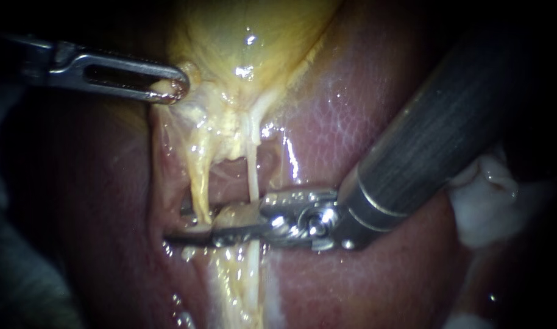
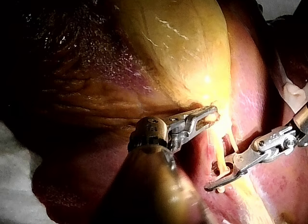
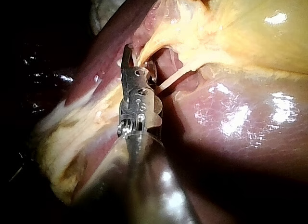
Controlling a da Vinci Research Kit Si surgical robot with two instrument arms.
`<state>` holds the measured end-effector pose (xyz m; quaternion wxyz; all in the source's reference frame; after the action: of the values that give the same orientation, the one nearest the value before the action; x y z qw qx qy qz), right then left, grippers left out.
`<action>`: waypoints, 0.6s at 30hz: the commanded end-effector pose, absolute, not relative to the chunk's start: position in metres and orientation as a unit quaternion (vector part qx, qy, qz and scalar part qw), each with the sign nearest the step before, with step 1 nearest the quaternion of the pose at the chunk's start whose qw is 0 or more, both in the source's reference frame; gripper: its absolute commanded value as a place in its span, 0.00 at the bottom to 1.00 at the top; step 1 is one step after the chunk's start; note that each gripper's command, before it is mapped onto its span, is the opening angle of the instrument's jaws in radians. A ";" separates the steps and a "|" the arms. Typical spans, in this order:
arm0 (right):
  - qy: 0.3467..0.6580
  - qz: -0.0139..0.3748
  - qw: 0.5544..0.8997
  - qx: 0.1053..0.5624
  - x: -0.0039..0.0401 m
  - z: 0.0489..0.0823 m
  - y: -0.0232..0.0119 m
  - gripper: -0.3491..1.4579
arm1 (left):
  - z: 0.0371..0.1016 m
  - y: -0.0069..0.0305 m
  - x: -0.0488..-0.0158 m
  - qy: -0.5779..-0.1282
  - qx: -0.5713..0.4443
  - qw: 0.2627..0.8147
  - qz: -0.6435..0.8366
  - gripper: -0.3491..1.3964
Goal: Clipping second clip left tube
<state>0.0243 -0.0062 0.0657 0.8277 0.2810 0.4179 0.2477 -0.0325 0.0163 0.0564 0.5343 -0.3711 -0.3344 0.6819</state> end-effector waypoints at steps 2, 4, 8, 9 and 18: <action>0.420 0.248 0.826 0.281 0.0243 0.0657 -0.0062 0.29 | 0.0564 0.0163 -0.0325 -0.334 -0.371 0.534 0.682 0.00; 0.427 0.250 0.823 0.280 0.0244 0.0657 -0.0061 0.37 | 0.0564 0.0163 -0.0325 -0.335 -0.371 0.534 0.682 0.00; 0.437 0.251 0.817 0.280 0.0244 0.0659 -0.0059 0.44 | 0.0564 0.0163 -0.0324 -0.335 -0.371 0.534 0.682 0.00; 0.438 0.251 0.816 0.280 0.0244 0.0659 -0.0058 0.44 | 0.0564 0.0163 -0.0323 -0.335 -0.371 0.534 0.682 0.00; 0.442 0.251 0.813 0.285 0.0225 0.0653 -0.0045 0.47 | 0.0564 0.0164 -0.0322 -0.335 -0.371 0.534 0.682 0.00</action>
<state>0.0221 -0.0041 0.0650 0.8123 0.2870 0.4417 0.2504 -0.0321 0.0164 0.0564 0.5337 -0.3709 -0.3353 0.6820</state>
